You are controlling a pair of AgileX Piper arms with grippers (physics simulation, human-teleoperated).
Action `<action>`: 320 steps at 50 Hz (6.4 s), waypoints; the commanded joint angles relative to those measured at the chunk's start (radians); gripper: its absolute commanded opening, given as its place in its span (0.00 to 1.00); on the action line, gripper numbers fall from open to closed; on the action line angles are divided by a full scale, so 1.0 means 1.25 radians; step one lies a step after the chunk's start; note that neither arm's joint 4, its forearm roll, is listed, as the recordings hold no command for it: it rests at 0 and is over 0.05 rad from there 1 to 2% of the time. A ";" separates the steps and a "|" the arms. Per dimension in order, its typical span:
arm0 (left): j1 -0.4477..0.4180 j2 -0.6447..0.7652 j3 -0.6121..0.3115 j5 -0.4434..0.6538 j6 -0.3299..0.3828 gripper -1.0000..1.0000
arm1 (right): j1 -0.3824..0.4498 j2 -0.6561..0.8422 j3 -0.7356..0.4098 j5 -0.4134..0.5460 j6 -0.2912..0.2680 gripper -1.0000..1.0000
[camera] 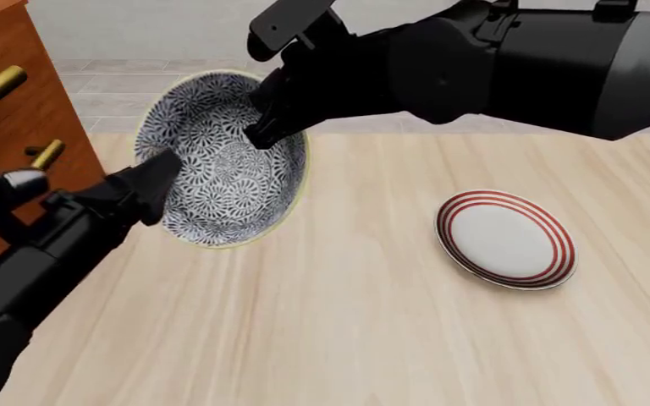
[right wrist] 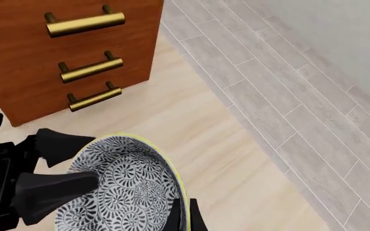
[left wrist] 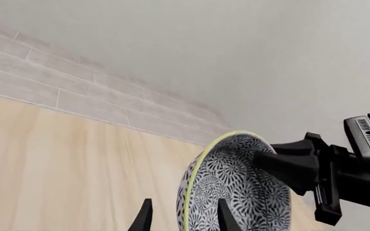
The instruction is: Put the bowl on top of the cabinet.
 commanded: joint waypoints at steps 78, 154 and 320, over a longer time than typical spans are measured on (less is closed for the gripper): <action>-0.004 0.080 -0.004 -0.053 -0.014 0.00 | 0.025 -0.019 0.007 0.015 0.008 1.00; -0.021 -0.202 -0.147 0.346 0.107 0.00 | -0.023 -0.468 0.311 -0.146 0.184 1.00; 0.203 -0.093 -1.021 1.616 0.328 0.00 | -0.068 -0.421 0.788 -0.633 0.538 1.00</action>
